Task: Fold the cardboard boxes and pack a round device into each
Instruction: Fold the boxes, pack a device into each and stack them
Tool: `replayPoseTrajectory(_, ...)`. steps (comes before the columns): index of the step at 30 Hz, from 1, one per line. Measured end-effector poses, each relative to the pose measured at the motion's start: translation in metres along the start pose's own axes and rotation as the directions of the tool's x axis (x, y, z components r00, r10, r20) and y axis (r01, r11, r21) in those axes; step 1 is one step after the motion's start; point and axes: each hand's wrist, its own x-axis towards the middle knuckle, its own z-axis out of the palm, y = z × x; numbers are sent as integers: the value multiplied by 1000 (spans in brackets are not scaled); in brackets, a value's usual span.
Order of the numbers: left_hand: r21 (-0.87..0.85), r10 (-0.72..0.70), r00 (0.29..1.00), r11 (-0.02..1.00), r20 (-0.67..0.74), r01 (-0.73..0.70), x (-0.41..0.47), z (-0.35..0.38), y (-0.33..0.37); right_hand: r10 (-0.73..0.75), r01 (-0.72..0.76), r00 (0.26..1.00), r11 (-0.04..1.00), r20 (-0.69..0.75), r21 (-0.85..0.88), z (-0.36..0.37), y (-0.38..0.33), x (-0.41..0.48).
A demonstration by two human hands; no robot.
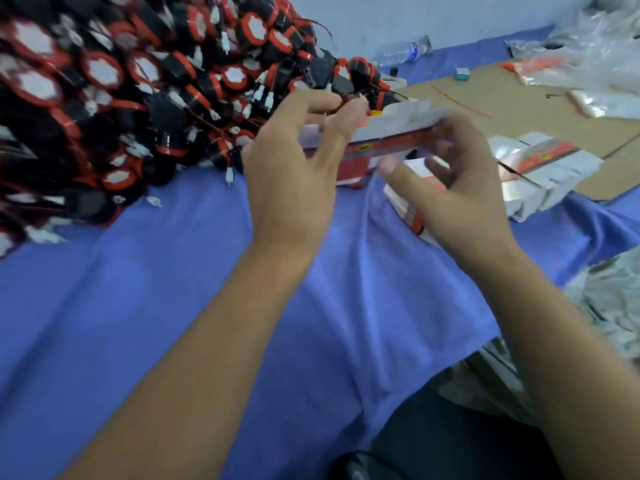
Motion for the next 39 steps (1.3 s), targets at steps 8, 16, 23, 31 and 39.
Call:
replayPoseTrajectory(8, -54, -420, 902, 908, -104, 416, -50, -157, -26, -7, -105, 914, 962, 406, 253, 136, -45, -70)
replayPoseTrajectory(16, -41, -593, 805, 804, 15, 593, -96, -269, -28, -46, -196, 755, 936, 654, 292, 218, -81, -123)
replayPoseTrajectory(23, 16, -543, 834, 839, 96, 544, -111, -310, -31, -118, -323, 555, 882, 824, 343, 244, -98, -142)
replayPoseTrajectory(31, -220, -630, 776, 751, 44, 622, -135, -323, -46, -27, -549, 441, 783, 897, 293, 242, -95, -140)
replayPoseTrajectory(39, -309, -677, 735, 706, -29, 638, -140, -308, -42, 90, -677, 500, 661, 861, 324, 244, -98, -147)
